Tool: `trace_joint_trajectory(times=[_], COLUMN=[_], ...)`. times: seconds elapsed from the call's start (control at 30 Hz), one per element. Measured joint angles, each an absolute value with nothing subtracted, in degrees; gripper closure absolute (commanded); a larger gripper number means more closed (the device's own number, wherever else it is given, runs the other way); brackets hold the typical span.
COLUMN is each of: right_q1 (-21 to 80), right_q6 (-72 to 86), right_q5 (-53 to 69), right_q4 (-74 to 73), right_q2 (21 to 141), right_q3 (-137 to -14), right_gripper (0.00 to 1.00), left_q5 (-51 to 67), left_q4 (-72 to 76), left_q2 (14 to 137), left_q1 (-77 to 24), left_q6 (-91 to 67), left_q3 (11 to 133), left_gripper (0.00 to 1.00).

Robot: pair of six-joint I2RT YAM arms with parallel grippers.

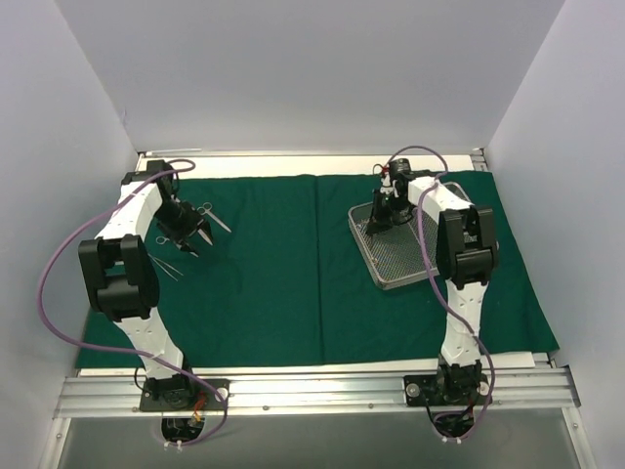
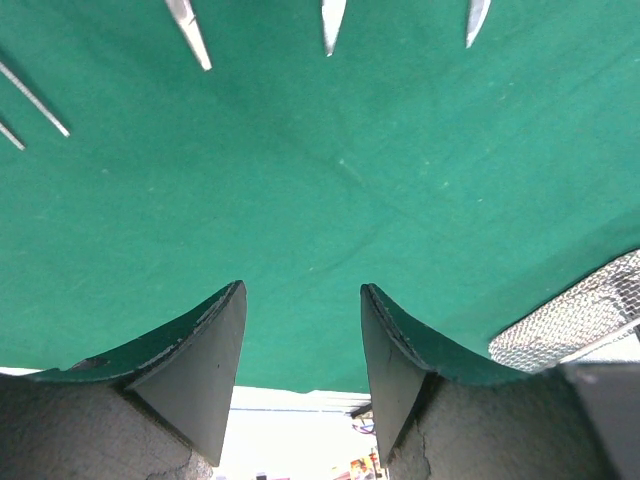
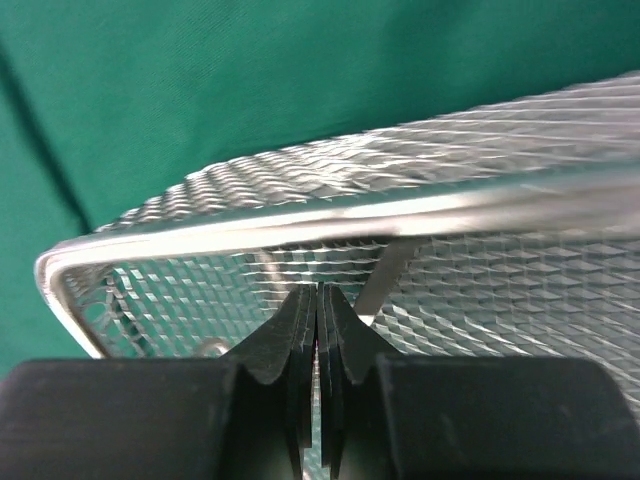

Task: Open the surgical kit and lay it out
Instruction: Pick up the medical item from the container.

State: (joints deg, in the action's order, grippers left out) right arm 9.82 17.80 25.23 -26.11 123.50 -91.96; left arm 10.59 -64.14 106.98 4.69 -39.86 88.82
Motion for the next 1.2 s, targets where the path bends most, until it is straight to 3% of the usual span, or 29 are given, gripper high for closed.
trace_joint_trajectory(times=[0.23, 0.27, 0.3, 0.6, 0.8, 1.2], right_q1=[9.0, 9.0, 8.9, 8.9, 8.9, 9.0], right_q6=[15.9, 15.9, 16.0, 19.8, 25.6, 31.6], right_q5=[19.7, 19.7, 19.7, 18.8, 18.8, 18.4], right_q4=[-29.5, -29.6, -29.6, -30.5, -30.9, -31.1], right_q2=[120.1, 119.3, 118.5, 115.9, 115.9, 117.2], right_q3=[-94.0, -94.0, -94.0, -93.2, -89.3, -88.9], right_gripper=[0.94, 0.9, 0.77, 0.65, 0.52, 0.55], left_q5=[11.2, 11.3, 11.3, 11.2, 11.2, 11.4], left_q4=[-63.0, -62.8, -62.6, -62.2, -62.0, -61.9], left_q2=[107.3, 107.3, 107.3, 107.0, 104.0, 99.5], left_q1=[4.5, 4.5, 4.4, 2.2, -0.5, -2.1], left_q6=[-40.2, -40.2, -40.2, -39.4, -38.4, -38.4], left_q3=[89.1, 89.1, 89.1, 89.1, 88.5, 86.0], left_gripper=[0.42, 0.42, 0.42, 0.42, 0.42, 0.42])
